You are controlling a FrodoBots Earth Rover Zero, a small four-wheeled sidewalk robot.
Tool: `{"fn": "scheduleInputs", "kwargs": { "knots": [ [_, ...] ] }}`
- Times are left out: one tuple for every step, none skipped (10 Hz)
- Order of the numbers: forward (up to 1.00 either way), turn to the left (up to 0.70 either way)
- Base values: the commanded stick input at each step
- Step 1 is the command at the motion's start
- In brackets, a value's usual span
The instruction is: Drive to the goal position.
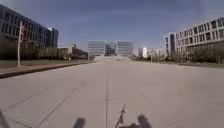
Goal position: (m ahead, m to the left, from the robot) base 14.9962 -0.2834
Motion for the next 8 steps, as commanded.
{"fn": "scheduleInputs", "kwargs": {
  "knots": [
    [0.7, 0.0],
    [0.7, 0.0],
    [0.7, 0.0],
    [0.7, 0.0],
    [0.7, 0.0],
    [0.7, 0.0],
    [0.7, 0.0],
    [0.7, 0.0]
  ]
}}
